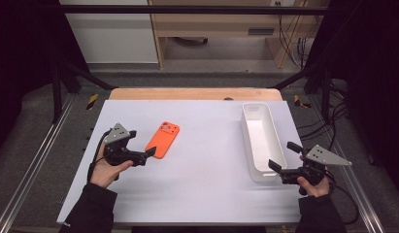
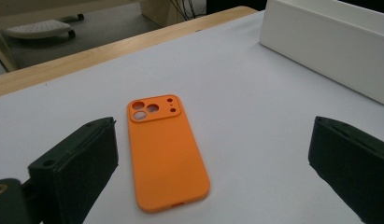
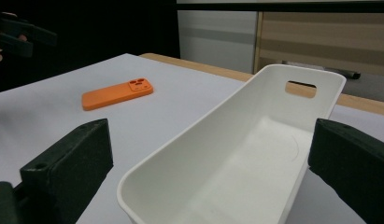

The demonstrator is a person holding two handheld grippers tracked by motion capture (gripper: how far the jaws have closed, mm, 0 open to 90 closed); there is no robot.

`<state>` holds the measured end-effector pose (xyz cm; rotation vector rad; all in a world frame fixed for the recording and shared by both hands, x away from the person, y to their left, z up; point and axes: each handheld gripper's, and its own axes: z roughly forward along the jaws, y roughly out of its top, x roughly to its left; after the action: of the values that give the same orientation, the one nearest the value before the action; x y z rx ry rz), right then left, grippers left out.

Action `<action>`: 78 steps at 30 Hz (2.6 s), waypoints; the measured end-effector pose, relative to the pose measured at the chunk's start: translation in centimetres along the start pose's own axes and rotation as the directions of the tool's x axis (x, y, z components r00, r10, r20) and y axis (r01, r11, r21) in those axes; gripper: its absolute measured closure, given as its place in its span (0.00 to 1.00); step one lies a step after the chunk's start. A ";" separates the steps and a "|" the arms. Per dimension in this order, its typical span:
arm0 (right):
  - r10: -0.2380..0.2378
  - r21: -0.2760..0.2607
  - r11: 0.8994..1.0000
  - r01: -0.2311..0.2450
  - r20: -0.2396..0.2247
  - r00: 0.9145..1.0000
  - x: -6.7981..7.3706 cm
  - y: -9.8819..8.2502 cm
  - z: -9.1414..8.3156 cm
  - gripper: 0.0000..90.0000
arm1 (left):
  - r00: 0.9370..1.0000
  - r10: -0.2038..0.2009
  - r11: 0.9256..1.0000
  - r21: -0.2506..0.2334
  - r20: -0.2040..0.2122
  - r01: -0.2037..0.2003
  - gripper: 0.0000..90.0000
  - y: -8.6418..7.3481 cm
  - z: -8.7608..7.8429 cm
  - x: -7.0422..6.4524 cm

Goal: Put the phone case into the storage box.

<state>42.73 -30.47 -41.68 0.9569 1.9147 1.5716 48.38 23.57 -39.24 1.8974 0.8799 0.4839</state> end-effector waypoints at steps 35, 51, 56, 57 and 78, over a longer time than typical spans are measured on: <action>-0.001 0.005 1.000 0.001 -0.007 1.000 -0.1 0.0 0.0 0.00 | 0.996 0.007 0.977 0.213 -0.084 0.011 0.01 3.4 6.9 2.0; -0.002 0.010 1.000 0.003 -0.006 1.000 0.0 0.0 0.1 0.00 | 0.995 -0.006 0.955 0.293 -0.100 0.035 0.01 2.6 10.0 2.7; -0.002 0.010 1.000 0.002 -0.007 1.000 0.0 0.0 0.1 0.00 | 0.994 -0.018 0.951 0.305 -0.108 0.050 0.01 2.3 10.7 3.0; -0.002 0.010 1.000 0.002 -0.007 1.000 0.0 0.0 0.1 0.00 | 0.994 -0.022 0.950 0.307 -0.107 0.054 0.01 2.3 10.9 3.1; -0.001 0.008 1.000 0.001 -0.012 1.000 0.0 0.0 0.1 0.00 | 0.994 -0.021 0.937 0.346 -0.108 0.057 0.01 2.4 13.0 3.1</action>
<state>42.83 -30.43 -41.72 0.9519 1.9307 1.5733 59.78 17.44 -43.32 2.1858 1.1292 0.4241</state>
